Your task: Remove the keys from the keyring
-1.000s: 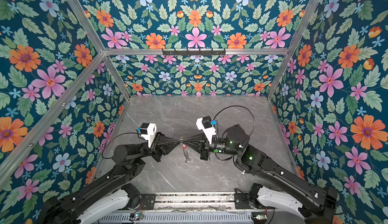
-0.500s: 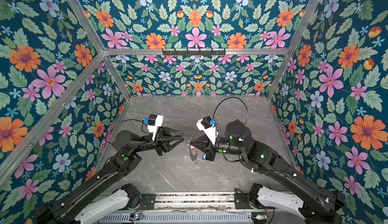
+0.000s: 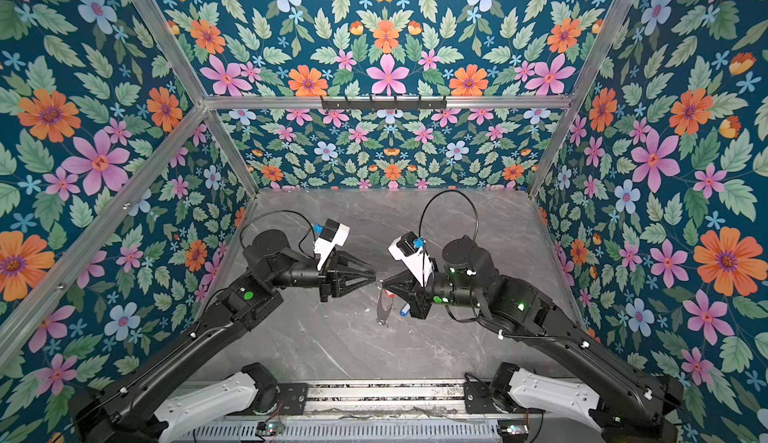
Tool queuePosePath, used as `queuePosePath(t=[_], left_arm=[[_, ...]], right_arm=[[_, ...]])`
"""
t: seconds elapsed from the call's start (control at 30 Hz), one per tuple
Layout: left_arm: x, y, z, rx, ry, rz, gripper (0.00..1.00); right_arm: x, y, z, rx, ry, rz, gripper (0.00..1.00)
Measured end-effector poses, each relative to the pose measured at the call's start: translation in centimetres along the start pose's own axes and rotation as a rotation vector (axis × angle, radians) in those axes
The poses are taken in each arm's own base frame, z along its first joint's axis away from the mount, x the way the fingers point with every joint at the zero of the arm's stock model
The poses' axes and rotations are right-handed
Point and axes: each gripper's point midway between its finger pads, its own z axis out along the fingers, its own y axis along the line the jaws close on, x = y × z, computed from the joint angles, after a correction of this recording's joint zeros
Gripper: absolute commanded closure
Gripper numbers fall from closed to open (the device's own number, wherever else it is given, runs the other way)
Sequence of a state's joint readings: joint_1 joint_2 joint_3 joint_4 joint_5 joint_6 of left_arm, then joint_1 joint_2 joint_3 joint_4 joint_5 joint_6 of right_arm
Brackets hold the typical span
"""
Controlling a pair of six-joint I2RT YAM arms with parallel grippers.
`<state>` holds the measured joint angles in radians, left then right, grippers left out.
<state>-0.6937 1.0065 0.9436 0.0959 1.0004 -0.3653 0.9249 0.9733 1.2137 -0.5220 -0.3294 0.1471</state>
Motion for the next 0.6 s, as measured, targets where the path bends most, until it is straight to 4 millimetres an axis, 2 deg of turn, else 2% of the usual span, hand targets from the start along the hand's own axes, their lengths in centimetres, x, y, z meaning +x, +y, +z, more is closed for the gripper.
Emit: queuePosePath(t=[0.1, 0.3, 0.6], left_arm=[[0.6, 0.1, 0.2, 0.015, 0.029, -0.018, 0.74], [1.3, -0.4, 0.4, 0.065, 0.065, -0.034, 0.84], [1.6, -1.1, 0.4, 0.121, 0.077, -0.046, 0.85]], right_arm=[[0.0, 0.0, 0.0, 0.000, 0.001, 0.000, 1.00], [0.0, -0.3, 0.1, 0.018, 0.000, 0.000, 1.00], [0.2, -0.8, 0.5, 0.038, 0.011, -0.013, 1.00]])
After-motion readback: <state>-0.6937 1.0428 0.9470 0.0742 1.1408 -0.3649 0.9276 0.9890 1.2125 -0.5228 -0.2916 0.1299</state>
